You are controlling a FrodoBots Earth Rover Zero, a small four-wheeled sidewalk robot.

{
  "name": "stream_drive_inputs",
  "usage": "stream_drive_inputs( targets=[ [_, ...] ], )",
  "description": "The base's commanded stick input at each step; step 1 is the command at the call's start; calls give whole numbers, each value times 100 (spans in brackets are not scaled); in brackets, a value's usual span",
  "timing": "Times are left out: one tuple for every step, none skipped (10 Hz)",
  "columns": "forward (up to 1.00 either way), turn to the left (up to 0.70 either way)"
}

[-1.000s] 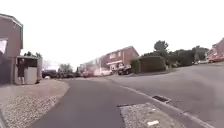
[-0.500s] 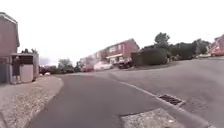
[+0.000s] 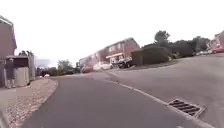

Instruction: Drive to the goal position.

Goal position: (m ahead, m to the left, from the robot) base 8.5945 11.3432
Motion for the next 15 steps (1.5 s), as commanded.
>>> stream_drive_inputs(
  targets=[
    [100,13],
    [100,1],
    [100,0],
    [100,0],
    [100,0],
    [100,0],
    [100,5],
    [100,17],
    [100,24],
    [100,3],
    [100,0],
    [100,0],
    [100,0],
    [100,0],
    [100,0]
  ],
)
